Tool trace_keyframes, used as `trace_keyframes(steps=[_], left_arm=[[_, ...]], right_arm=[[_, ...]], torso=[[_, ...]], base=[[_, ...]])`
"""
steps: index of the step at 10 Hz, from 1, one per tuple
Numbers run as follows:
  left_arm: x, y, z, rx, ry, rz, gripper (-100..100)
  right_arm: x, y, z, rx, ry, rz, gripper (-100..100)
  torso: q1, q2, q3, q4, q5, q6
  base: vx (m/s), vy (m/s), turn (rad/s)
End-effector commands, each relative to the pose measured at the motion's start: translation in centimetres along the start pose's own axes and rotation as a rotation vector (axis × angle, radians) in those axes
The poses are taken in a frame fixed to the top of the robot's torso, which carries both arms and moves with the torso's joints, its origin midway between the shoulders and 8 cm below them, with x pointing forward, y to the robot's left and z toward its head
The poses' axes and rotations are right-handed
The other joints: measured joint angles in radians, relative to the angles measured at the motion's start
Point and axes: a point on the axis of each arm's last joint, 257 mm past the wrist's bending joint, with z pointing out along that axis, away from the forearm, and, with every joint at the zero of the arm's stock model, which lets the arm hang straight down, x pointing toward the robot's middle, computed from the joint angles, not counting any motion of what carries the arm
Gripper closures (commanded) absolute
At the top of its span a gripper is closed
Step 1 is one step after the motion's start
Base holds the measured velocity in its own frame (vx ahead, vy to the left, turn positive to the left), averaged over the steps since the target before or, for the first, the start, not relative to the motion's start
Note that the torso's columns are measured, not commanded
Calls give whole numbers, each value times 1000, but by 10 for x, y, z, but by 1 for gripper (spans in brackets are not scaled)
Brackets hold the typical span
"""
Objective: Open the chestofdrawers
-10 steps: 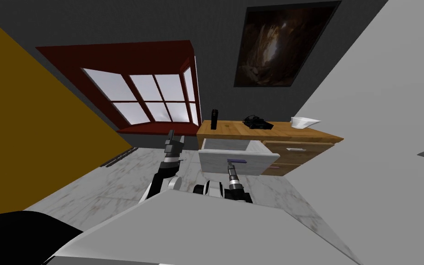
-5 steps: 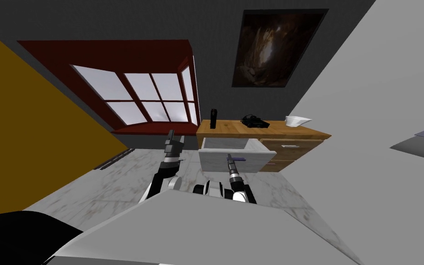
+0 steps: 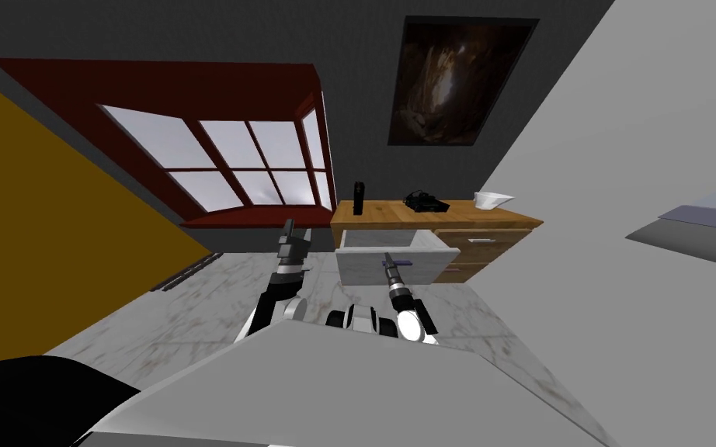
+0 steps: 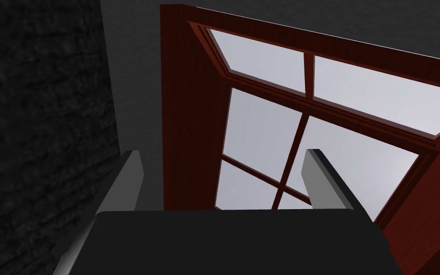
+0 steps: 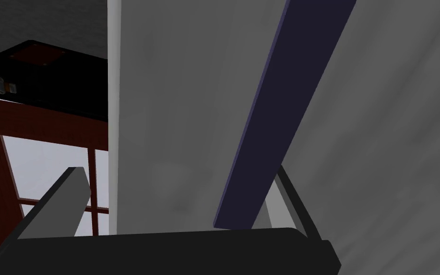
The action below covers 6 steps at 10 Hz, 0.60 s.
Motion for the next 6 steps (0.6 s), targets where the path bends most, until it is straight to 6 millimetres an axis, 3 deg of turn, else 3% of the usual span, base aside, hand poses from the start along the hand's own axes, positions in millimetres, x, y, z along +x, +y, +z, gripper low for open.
trace_keyframes(steps=[1,6], left_arm=[[0,0,0,0,0,0,0],[0,0,0,0,0,0,0]], right_arm=[[0,1,0,-4,-4,-2,0],[-1,7,-2,-15,-7,-3,0]], torso=[[0,-1,0,-2,-1,-1],[-1,-5,-2,-6,-2,-1]], base=[[0,0,0],[0,0,0]])
